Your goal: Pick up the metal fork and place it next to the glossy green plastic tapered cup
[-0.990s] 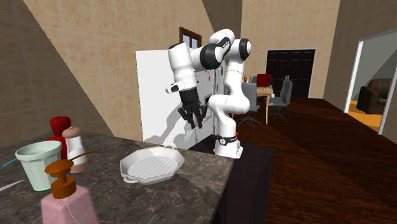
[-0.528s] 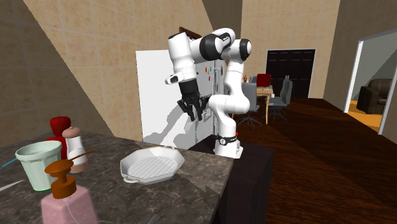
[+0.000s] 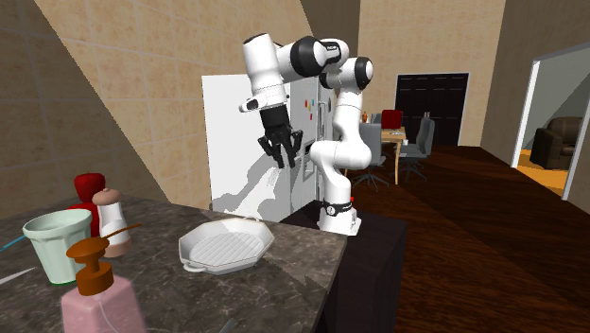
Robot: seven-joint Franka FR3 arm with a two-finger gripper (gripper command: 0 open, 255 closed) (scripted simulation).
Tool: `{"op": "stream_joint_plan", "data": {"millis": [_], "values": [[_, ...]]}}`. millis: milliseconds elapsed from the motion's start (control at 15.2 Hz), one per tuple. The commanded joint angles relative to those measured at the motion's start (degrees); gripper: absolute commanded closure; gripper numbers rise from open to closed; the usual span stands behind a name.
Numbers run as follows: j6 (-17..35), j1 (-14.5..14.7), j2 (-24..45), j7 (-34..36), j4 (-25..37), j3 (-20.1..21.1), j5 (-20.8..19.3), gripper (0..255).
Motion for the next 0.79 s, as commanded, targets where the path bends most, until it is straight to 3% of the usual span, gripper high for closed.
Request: {"op": "stream_joint_plan", "data": {"millis": [0,726], "values": [[-0.21,-0.57,2.69,-2.16,2.60,-1.65,-0.62,255],[-2.91,-4.29,21.85,-16.18,22.21,-11.02,-0.31,255]]}}
